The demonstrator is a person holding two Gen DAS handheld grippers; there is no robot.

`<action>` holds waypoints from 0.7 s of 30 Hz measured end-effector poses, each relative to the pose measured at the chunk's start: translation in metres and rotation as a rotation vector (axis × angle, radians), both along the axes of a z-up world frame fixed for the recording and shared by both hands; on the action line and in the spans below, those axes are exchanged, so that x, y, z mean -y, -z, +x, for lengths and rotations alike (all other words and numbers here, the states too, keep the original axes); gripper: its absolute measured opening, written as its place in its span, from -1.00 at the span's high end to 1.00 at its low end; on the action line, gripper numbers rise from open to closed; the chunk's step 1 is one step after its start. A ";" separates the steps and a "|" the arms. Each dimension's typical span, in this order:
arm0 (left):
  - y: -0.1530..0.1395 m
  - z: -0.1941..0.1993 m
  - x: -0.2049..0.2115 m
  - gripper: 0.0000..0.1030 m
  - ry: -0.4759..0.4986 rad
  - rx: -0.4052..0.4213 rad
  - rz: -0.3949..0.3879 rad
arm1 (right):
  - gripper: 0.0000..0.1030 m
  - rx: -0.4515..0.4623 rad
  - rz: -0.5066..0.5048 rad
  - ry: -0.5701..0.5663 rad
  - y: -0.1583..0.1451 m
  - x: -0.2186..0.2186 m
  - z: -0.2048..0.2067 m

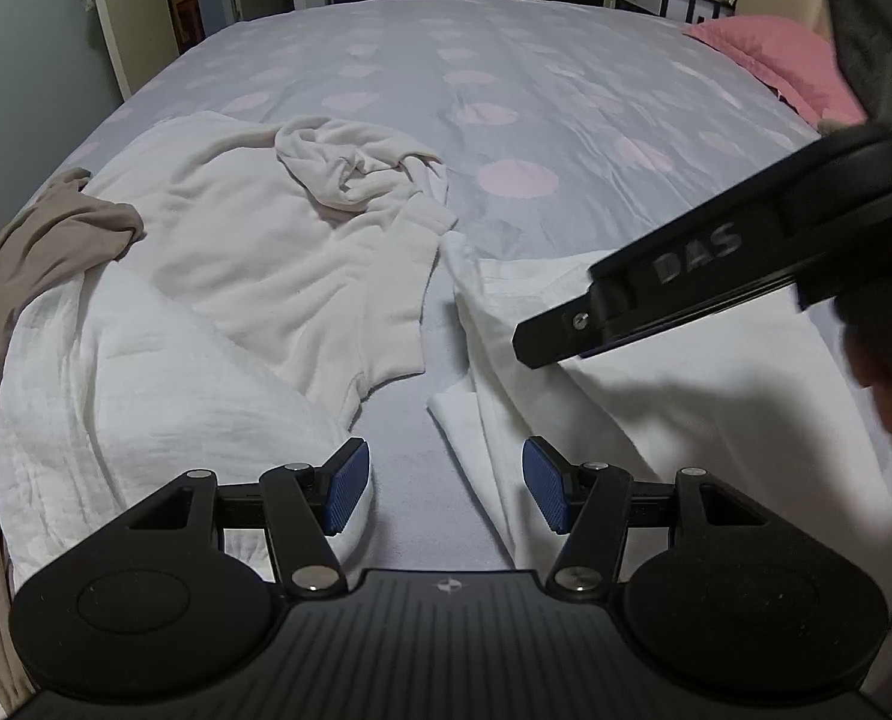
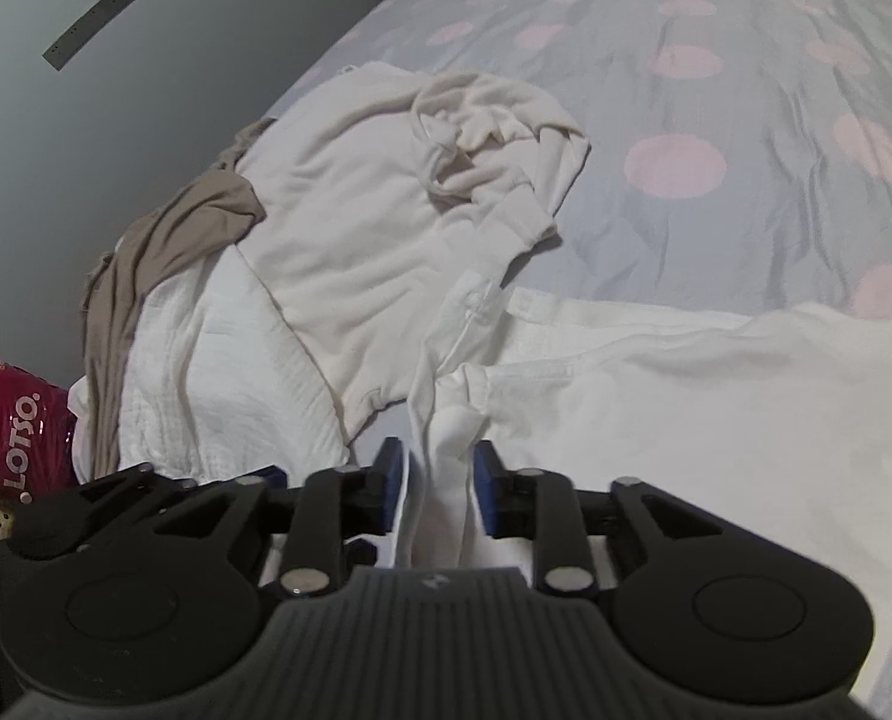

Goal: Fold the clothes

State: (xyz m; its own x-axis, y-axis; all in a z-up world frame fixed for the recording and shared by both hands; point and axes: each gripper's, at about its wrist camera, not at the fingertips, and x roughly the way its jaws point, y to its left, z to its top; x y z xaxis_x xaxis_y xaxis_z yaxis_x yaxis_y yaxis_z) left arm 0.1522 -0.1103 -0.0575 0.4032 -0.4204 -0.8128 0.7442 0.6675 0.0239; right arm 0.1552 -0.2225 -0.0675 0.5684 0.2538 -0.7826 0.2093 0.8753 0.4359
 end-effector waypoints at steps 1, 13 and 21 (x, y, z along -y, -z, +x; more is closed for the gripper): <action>0.000 -0.001 0.001 -0.07 0.002 0.002 0.003 | 0.38 0.003 -0.001 -0.002 -0.003 0.000 -0.003; -0.009 -0.013 -0.009 -0.07 -0.006 0.027 0.026 | 0.13 0.026 0.025 -0.024 -0.037 0.000 -0.065; -0.018 -0.024 -0.030 -0.07 -0.033 -0.008 -0.012 | 0.04 0.024 -0.043 -0.016 -0.031 0.002 -0.131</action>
State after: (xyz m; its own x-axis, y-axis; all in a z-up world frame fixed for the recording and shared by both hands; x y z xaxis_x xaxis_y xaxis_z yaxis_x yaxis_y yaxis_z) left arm 0.1283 -0.0800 -0.0398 0.4105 -0.4162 -0.8114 0.7217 0.6922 0.0100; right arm 0.0241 -0.2243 -0.0367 0.5834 0.2292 -0.7792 0.1854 0.8964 0.4025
